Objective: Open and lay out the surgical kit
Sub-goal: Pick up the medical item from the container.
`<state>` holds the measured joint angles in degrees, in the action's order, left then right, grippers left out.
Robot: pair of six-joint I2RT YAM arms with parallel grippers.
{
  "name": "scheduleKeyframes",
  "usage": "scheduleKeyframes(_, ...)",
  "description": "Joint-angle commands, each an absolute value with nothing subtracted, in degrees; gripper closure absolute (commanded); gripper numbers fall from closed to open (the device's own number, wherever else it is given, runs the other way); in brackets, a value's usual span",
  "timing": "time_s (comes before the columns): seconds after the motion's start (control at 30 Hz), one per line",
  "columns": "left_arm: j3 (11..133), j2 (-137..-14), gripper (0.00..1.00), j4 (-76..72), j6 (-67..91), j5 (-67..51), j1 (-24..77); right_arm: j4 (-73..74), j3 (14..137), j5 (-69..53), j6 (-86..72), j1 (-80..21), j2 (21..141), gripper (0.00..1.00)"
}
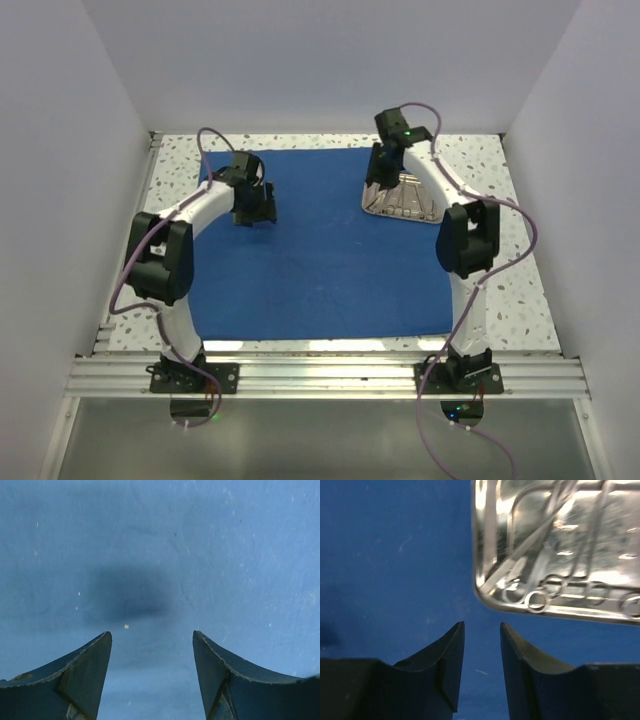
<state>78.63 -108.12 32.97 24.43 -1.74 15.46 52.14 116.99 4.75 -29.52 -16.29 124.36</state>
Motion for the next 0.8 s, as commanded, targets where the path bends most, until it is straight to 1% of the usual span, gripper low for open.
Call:
scheduleKeyframes(0.0, 75.8, -103.0, 0.3, 29.2, 24.7, -3.0, 15.6, 53.2, 119.3, 0.4, -35.1, -18.0, 128.7, 0.62)
scheduleKeyframes(0.07, 74.1, -101.2, 0.3, 29.0, 24.5, -3.0, 15.6, 54.4, 120.6, 1.1, -35.9, -18.2, 130.2, 0.62)
scheduleKeyframes(0.2, 71.9, -98.3, 0.3, 29.1, 23.6, -2.2, 15.6, 55.5, 122.6, 3.7, -36.9, -18.1, 132.5, 0.56)
scheduleKeyframes(0.3, 70.6, -96.8, 0.3, 29.2, 22.9, -1.9, 15.6, 56.2, 125.1, 4.7, -37.4, -18.2, 134.4, 0.53)
scheduleKeyframes(0.57, 69.5, -96.1, 0.3, 28.7, 22.6, -2.2, 15.6, 58.1, 132.4, 7.7, -38.0, -18.1, 139.6, 0.53)
scheduleKeyframes(0.77, 70.3, -96.6, 0.3, 28.7, 22.2, -1.8, 15.6, 62.3, 136.8, 9.8, -36.8, -18.0, 142.5, 0.53)
